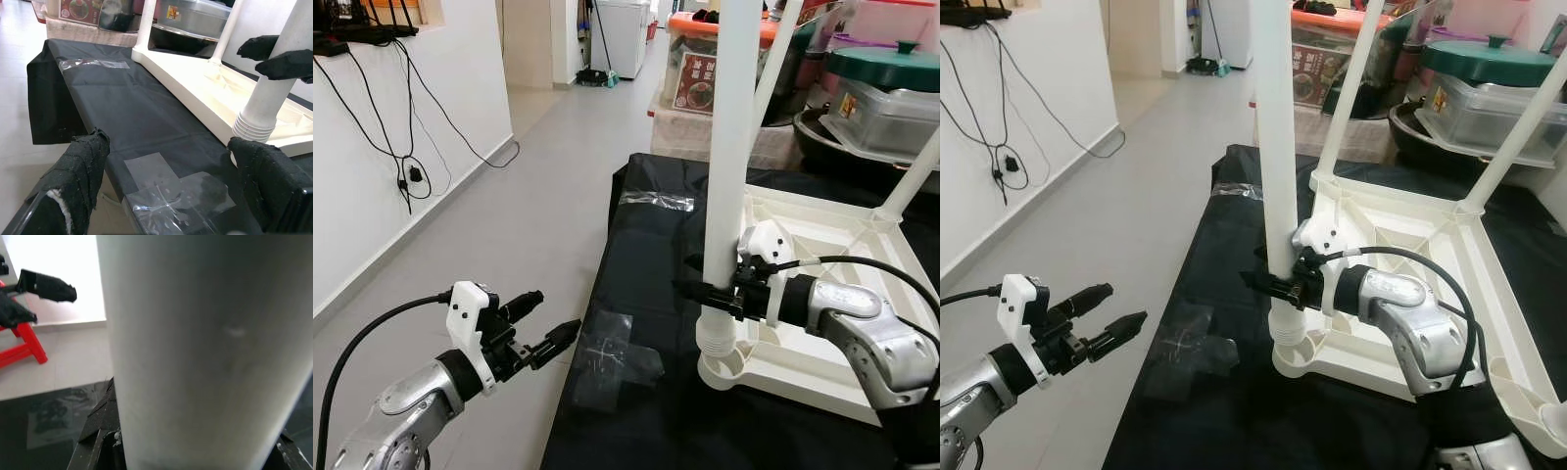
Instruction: Building children table
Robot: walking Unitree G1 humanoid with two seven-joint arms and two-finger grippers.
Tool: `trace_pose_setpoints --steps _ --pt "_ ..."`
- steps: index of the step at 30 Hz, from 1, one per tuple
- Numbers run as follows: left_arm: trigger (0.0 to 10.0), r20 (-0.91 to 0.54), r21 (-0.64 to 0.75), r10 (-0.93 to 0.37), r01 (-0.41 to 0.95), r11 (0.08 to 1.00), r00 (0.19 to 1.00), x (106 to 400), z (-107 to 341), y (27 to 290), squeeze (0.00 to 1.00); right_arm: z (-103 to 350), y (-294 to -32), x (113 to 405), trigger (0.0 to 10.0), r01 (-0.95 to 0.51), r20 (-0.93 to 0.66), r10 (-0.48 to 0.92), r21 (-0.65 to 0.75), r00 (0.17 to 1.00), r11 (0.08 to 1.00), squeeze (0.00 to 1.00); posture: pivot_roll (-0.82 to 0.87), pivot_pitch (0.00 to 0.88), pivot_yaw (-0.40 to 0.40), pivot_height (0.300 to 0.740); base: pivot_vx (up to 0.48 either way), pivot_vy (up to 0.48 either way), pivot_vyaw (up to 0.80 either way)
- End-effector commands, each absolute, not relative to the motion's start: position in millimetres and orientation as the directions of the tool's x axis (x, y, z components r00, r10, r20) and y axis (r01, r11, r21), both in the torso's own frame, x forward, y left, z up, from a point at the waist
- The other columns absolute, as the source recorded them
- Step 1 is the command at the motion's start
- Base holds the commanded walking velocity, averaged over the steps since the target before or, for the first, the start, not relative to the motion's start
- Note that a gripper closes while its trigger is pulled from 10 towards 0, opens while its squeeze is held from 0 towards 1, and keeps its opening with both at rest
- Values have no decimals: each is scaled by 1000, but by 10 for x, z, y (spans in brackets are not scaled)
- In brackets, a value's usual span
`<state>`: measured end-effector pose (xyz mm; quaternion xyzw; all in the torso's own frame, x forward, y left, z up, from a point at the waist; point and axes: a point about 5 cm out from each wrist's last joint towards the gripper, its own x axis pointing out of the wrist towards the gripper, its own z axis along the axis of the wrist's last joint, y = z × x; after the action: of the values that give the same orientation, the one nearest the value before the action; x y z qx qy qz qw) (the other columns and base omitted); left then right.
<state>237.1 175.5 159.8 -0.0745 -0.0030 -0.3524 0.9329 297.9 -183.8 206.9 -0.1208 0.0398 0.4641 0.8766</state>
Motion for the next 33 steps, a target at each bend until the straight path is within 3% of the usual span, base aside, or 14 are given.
trace_pose_setpoints --steps 1,19,33 --pt "10000 52 -149 -662 662 735 747 2358 1582 1727 0 2043 -1872 2970 0 -821 -192 799 -184 569 540 0 53 0 -99 740 0 0 0" --pt "10000 54 -166 -659 658 735 750 2347 1560 1683 0 2000 -1951 2850 0 -864 -251 830 -215 499 455 0 47 0 -99 740 0 0 0" --pt "10000 50 -175 -645 643 746 762 2341 1537 1700 0 1833 -1745 2786 0 -899 -225 872 -170 435 405 0 54 0 -107 740 0 0 0"
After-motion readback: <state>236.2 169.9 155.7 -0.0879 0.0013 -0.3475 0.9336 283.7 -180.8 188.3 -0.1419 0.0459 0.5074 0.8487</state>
